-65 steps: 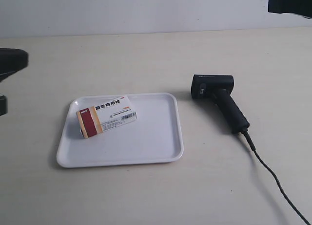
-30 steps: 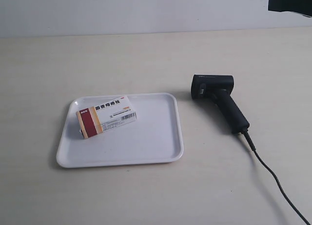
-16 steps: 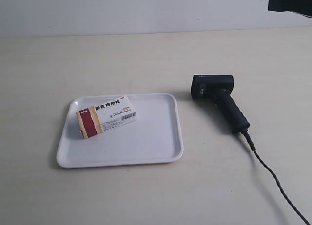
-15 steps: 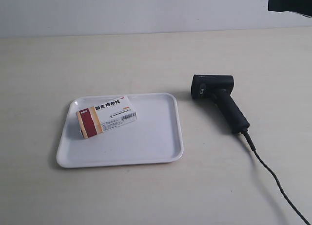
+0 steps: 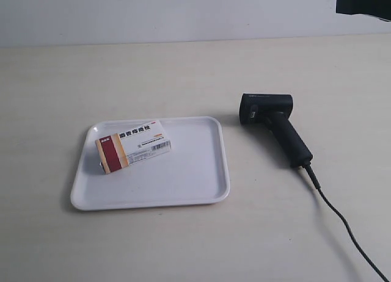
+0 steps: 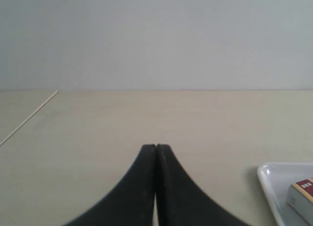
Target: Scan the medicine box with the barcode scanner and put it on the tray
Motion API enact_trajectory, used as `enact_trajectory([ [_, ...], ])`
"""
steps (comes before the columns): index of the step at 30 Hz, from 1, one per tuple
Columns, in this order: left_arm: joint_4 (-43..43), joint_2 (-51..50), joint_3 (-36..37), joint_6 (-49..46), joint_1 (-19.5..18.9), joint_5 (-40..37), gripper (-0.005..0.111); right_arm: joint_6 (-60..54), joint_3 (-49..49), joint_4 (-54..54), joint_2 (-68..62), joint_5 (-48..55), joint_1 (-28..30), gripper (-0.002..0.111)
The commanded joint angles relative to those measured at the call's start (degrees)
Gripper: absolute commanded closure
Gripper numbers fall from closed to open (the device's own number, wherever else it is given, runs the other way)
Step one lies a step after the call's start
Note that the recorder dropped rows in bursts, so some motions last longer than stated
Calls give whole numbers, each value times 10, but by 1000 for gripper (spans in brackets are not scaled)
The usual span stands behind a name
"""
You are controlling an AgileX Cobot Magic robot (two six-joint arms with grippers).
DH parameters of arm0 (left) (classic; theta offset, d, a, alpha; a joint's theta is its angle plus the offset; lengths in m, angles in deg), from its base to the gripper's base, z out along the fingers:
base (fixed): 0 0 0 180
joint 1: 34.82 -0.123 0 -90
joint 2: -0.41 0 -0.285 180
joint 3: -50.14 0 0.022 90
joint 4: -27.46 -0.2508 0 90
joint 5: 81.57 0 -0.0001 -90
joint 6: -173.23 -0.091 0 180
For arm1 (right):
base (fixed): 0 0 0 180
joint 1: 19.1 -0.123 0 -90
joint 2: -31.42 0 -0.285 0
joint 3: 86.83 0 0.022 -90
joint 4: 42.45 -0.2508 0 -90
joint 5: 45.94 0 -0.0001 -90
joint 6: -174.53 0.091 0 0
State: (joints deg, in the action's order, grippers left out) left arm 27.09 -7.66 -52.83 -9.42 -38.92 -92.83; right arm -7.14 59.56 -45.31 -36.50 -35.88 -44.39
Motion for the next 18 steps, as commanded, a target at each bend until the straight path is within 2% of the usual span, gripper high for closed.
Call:
enact_trajectory([
  [1, -11, 3, 2, 30, 0, -6, 105, -1, -3, -1, 4, -7, -1, 108],
  [18, -11, 3, 2, 30, 0, -6, 105, -1, -3, 0, 4, -5, -1, 108],
])
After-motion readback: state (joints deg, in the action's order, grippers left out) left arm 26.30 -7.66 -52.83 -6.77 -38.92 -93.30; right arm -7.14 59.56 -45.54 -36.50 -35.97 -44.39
